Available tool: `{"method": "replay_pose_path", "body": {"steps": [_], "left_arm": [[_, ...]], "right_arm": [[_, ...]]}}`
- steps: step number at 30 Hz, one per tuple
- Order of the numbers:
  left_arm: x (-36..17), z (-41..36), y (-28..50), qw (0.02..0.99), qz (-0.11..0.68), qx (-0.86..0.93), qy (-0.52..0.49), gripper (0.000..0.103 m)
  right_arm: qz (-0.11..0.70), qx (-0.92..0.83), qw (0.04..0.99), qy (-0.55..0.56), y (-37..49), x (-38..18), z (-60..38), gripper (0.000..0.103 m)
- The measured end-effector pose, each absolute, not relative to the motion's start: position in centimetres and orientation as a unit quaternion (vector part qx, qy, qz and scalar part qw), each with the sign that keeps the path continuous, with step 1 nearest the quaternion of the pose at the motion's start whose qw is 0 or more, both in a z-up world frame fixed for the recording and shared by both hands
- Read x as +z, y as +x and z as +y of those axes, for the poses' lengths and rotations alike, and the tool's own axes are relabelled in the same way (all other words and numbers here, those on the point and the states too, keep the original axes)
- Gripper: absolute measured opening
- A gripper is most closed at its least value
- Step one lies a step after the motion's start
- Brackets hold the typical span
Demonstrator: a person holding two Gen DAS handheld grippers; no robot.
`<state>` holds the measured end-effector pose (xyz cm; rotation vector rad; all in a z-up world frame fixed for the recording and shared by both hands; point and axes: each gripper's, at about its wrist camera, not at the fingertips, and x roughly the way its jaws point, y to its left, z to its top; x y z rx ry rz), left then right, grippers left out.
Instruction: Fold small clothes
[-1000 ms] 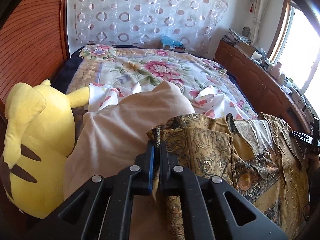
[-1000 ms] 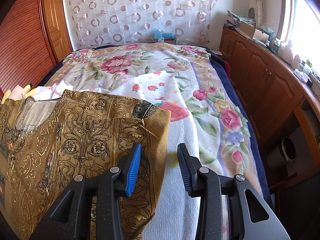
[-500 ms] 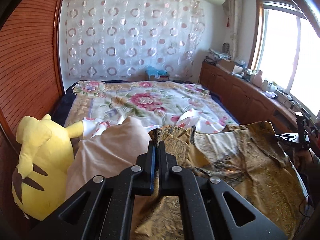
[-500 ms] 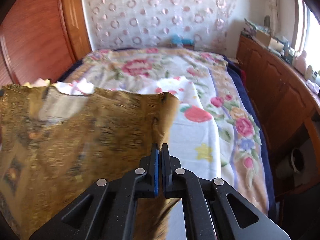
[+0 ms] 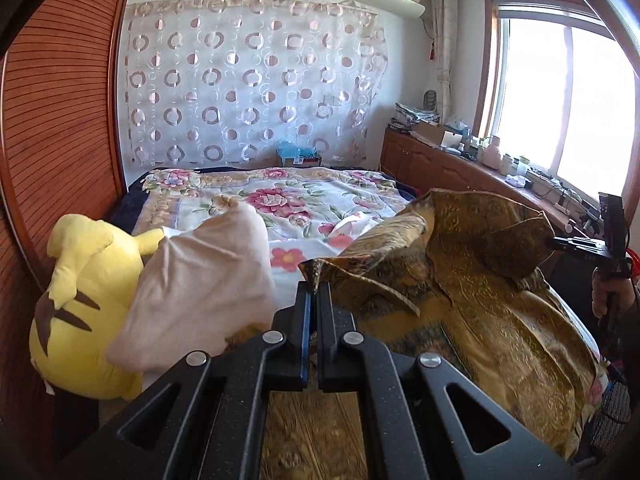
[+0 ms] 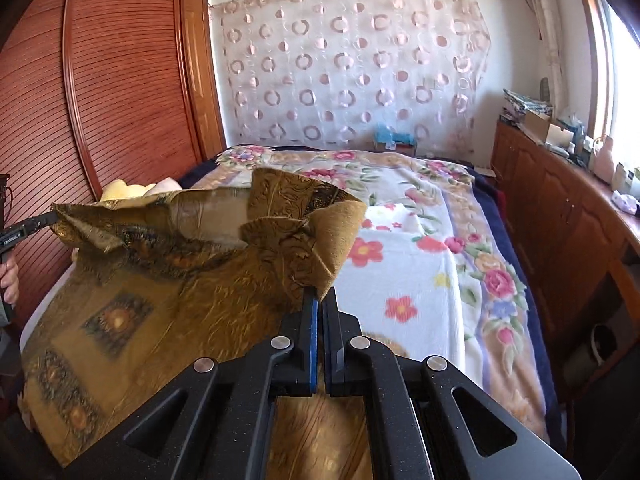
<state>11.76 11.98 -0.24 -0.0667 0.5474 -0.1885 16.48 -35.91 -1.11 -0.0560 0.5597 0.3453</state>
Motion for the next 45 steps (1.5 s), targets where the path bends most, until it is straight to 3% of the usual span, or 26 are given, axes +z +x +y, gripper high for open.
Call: {"method": "replay_pose_path", "body": {"steps": [14, 28, 31, 33, 37, 39, 40, 42, 45], "left_arm": [[-3.5, 14.9, 2.6, 0.958, 0.273, -0.054, -0.071, 0.003], [-3.8, 16.3, -1.9, 0.956, 0.282, -0.028, -0.073, 0.003], [-3.9, 16.7, -2.0, 0.956, 0.285, -0.023, -0.068, 0.016], [-3.5, 16.8, -1.9, 0.957, 0.281, -0.026, -0.062, 0.031], [-2.4, 16.7, -1.7, 0.958, 0.278, -0.038, -0.053, 0.048], [-1.8, 16.5, -1.6, 0.962, 0.268, -0.038, -0.045, 0.073], [-1.5, 16.4, -1.3, 0.963, 0.263, -0.04, -0.041, 0.078], [-1.1, 16.2, -0.4, 0.963, 0.263, -0.047, -0.038, 0.08], [-1.0, 16.1, 1.3, 0.961, 0.27, -0.045, -0.029, 0.08]], "right_arm": [[0.284, 0.153, 0.946, -0.002, 5.8, -3.7, -39.2, 0.001], [0.322, 0.142, 0.936, -0.012, 3.6, -2.4, -39.1, 0.002], [0.33, 0.139, 0.934, -0.007, 4.6, -2.1, -39.1, 0.002], [0.323, 0.14, 0.936, -0.01, 4.4, -1.5, -39.0, 0.007], [0.304, 0.131, 0.943, -0.022, 4.4, 0.3, -38.9, 0.013], [0.295, 0.123, 0.947, -0.03, 4.2, 1.2, -38.8, 0.023], [0.29, 0.121, 0.949, -0.032, 4.2, 1.7, -38.8, 0.025], [0.284, 0.117, 0.951, -0.041, 4.6, 2.4, -38.6, 0.037], [0.283, 0.113, 0.951, -0.05, 5.8, 2.9, -37.8, 0.042]]}}
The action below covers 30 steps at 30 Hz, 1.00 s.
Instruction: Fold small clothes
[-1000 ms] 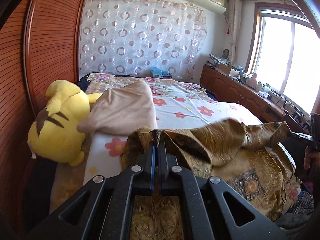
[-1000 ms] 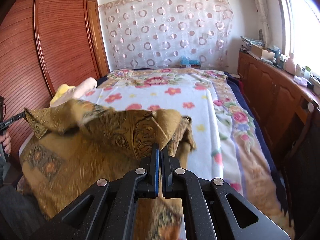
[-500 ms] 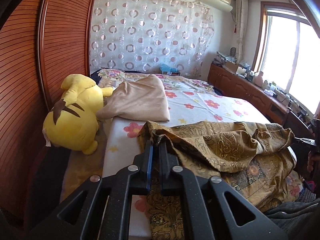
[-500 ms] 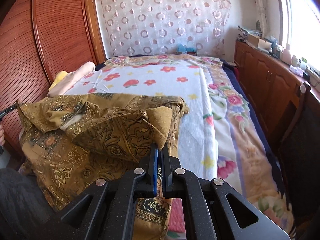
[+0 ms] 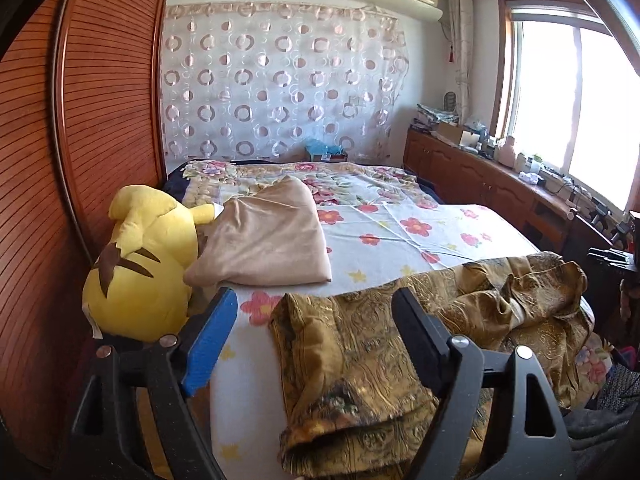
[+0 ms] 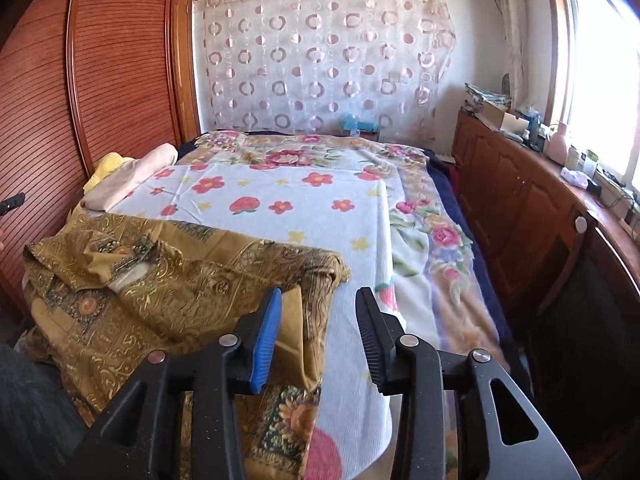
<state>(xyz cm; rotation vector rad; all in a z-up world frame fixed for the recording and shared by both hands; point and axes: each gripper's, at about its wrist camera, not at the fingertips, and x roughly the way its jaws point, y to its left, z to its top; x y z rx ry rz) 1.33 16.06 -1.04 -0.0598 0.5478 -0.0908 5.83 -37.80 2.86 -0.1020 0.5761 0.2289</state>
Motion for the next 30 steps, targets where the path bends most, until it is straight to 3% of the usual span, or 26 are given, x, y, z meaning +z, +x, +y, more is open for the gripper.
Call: {"method": "replay_pose_path", "body": {"steps": [15, 24, 30], "left_arm": [[-5.0, 16.6, 10.6, 0.931, 0.363, -0.03, 0.009, 0.08], [-9.5, 17.1, 12.8, 0.897, 0.442, -0.026, 0.014, 0.08], [-10.5, 17.0, 12.8, 0.89, 0.454, -0.037, 0.005, 0.08]], "right_arm": [[0.323, 0.12, 0.938, -0.04, 14.5, 0.6, -37.5, 0.048], [0.38, 0.11, 0.917, -0.047, 17.6, -0.9, -37.2, 0.048], [0.398, 0.114, 0.909, -0.037, 18.7, -1.3, -37.3, 0.052]]}}
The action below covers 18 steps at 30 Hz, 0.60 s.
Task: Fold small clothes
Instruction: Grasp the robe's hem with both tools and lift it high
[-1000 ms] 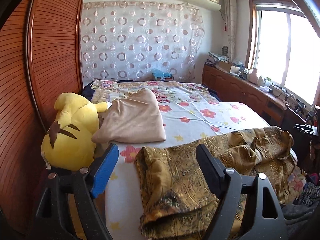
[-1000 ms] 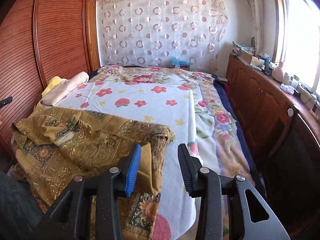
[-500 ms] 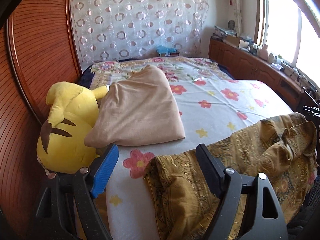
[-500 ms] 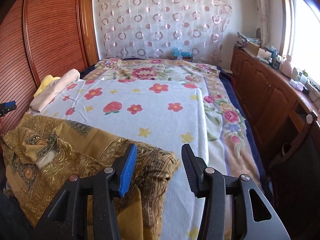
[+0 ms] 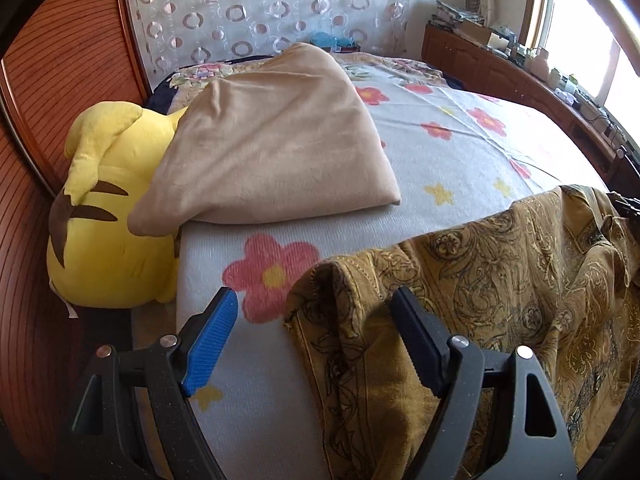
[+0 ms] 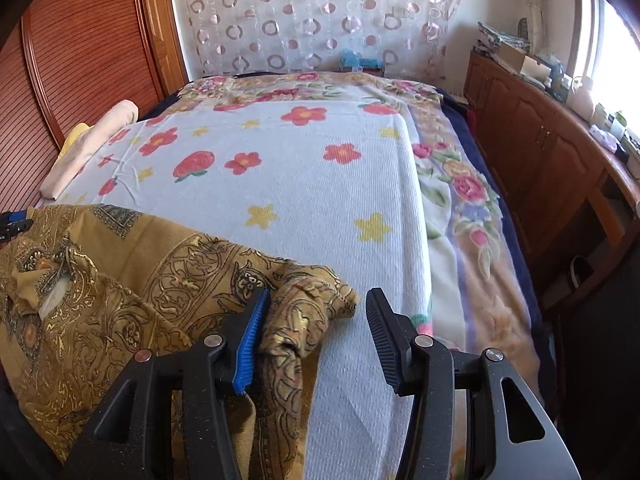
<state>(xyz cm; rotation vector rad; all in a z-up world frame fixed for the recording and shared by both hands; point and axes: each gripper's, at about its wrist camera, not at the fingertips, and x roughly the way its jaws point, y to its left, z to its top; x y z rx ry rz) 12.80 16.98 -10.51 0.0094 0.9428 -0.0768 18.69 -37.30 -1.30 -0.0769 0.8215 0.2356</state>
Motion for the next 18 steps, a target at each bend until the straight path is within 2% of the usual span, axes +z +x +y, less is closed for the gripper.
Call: {"method": "replay_pose_path", "body": {"steps": [5, 7, 11, 13, 14, 15, 18], "left_arm": [[-10.5, 16.6, 13.1, 0.889, 0.455, -0.055, 0.0, 0.079], [-10.5, 16.2, 13.2, 0.888, 0.456, -0.066, 0.005, 0.075], [-10.2, 15.7, 13.2, 0.886, 0.456, -0.079, 0.012, 0.059], [-10.1, 15.5, 13.2, 0.886, 0.456, -0.088, 0.013, 0.043], [-10.0, 15.3, 13.0, 0.884, 0.456, -0.099, 0.012, 0.029], [-9.8, 14.9, 12.8, 0.882, 0.459, -0.109, 0.015, 0.018], [-8.7, 14.0, 11.4, 0.893, 0.437, -0.103, 0.037, 0.012]], "right_arm": [[0.406, 0.119, 0.905, -0.037, 19.3, -1.2, -37.0, 0.053], [0.407, 0.119, 0.905, -0.037, 19.4, -1.1, -36.9, 0.053], [0.407, 0.131, 0.903, -0.039, 19.5, -1.7, -36.9, 0.053], [0.407, 0.137, 0.902, -0.043, 19.4, -1.9, -36.7, 0.044], [0.407, 0.148, 0.9, -0.044, 19.2, -1.8, -36.6, 0.03], [0.407, 0.159, 0.898, -0.045, 19.0, -1.8, -36.4, 0.016], [0.385, 0.159, 0.908, -0.051, 17.6, -1.3, -36.0, 0.011]]}}
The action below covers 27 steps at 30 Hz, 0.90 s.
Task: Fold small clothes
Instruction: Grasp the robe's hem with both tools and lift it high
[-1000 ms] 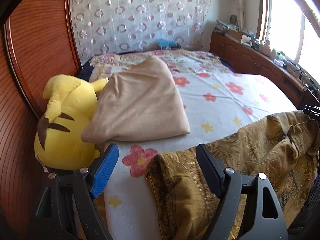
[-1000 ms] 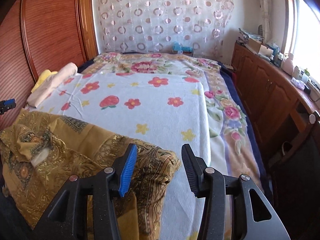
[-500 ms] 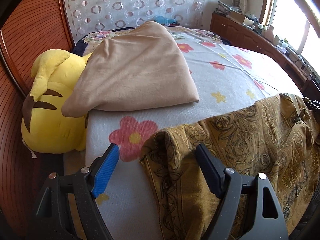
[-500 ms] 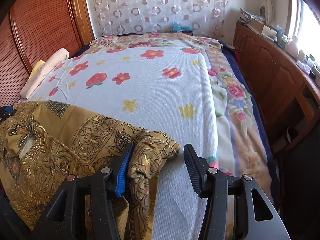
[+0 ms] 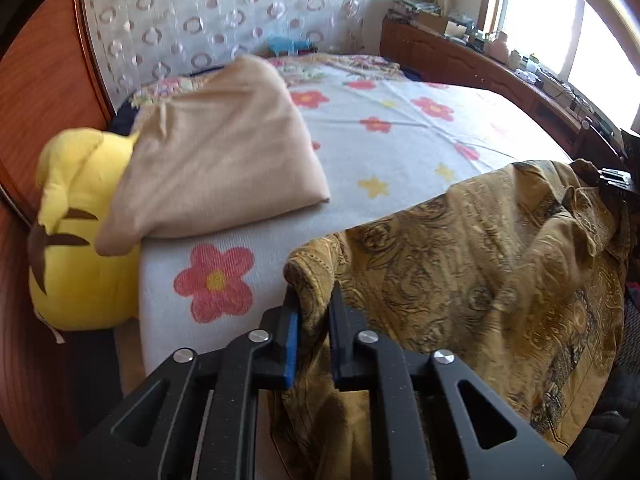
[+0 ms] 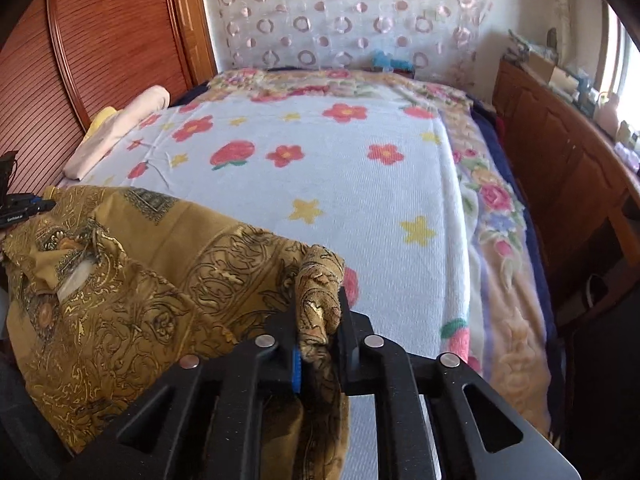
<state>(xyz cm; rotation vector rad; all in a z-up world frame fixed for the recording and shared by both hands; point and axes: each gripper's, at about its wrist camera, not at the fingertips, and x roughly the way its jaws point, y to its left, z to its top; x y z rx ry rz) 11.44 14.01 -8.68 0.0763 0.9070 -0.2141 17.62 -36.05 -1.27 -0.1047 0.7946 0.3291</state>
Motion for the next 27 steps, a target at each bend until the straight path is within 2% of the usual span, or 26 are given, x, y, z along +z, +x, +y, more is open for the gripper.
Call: {"method": "replay_pose_path", "body": {"steps": [6, 14, 27], "left_arm": [[-1.2, 13.9, 4.7, 0.94, 0.32, -0.123, 0.004, 0.011], [9.0, 15.1, -2.4, 0.976, 0.174, -0.127, -0.019, 0.011], [21.8, 16.7, -6.0, 0.995, 0.022, -0.101, -0.007, 0.01]], "right_arm": [[0.282, 0.171, 0.944, -0.024, 11.3, 3.9, -37.0, 0.01], [0.157, 0.197, 0.967, -0.034, 1.6, 14.7, -37.3, 0.01], [0.023, 0.198, 0.977, -0.078, -7.3, 28.5, -37.6, 0.01]]}}
